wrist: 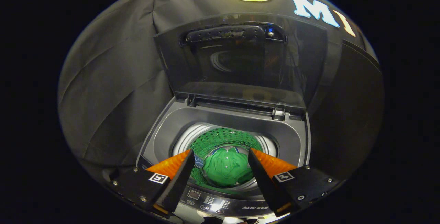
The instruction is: Put the clothes into the washing machine and then close the washing machine lid.
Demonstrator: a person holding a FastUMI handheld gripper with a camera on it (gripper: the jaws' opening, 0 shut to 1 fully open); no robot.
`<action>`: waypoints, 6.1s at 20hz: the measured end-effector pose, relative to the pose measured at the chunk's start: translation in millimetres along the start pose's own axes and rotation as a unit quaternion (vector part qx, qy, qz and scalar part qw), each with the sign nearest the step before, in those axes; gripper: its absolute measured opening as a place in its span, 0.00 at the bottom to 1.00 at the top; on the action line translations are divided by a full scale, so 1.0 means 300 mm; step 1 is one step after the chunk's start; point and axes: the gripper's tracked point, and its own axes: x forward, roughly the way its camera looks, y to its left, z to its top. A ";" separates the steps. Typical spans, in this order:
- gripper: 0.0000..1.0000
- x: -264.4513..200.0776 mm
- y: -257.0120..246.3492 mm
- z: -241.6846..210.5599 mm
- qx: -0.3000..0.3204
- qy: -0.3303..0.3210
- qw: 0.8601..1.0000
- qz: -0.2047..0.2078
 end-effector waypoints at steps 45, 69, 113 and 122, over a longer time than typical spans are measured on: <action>0.96 -0.020 -0.009 0.939 -0.001 -0.194 0.977 -0.085; 0.92 -0.050 0.047 0.685 0.056 -0.072 0.996 -0.009; 0.94 -0.755 -0.047 0.393 0.001 -0.267 0.963 -0.034; 0.94 -1.151 -0.283 0.258 -0.029 -0.316 0.946 -0.065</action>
